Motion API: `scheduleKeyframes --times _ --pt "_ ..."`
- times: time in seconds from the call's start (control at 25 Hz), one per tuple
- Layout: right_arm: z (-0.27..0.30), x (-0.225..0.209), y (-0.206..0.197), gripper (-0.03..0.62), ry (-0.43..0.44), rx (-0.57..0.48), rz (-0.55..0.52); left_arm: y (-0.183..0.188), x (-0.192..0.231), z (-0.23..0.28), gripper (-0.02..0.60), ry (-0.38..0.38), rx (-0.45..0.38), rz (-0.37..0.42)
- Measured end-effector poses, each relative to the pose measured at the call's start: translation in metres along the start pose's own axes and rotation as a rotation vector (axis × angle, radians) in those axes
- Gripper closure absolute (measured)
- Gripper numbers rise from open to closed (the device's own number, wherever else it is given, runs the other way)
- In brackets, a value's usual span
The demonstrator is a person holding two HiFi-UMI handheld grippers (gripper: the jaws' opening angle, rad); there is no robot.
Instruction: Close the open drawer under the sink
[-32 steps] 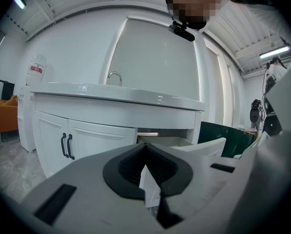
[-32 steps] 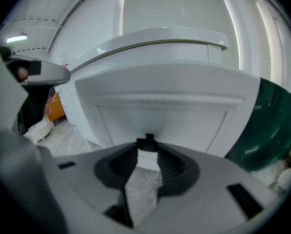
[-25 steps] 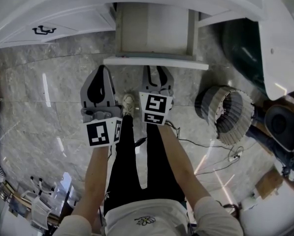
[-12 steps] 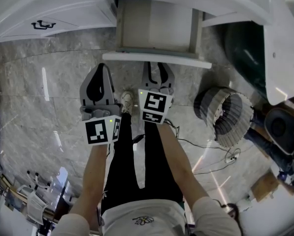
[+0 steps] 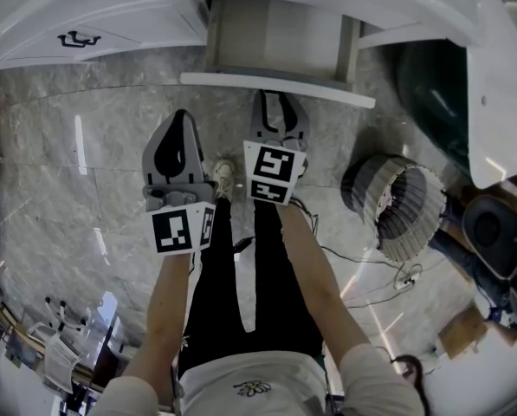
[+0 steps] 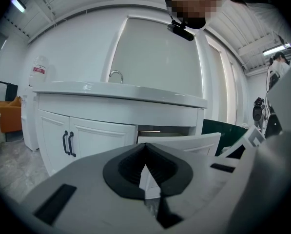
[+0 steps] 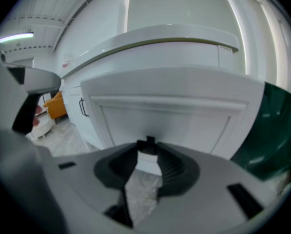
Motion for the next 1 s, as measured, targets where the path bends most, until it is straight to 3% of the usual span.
scheduleKeyframes --times 1.0 --pt "0.034 -0.013 0.022 0.453 -0.02 -0.012 -0.022 -0.002 0.014 0.002 0.563 0.019 -0.004 -0.016"
Point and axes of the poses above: the fingertips, and each gripper's own axes: z forward along the fingers, x to its left, y out of its top, the point moved 1 cm from there along -z, backward along the fingers, and after that the axes turned 14 degrees about -z, right-handed, at the moved point
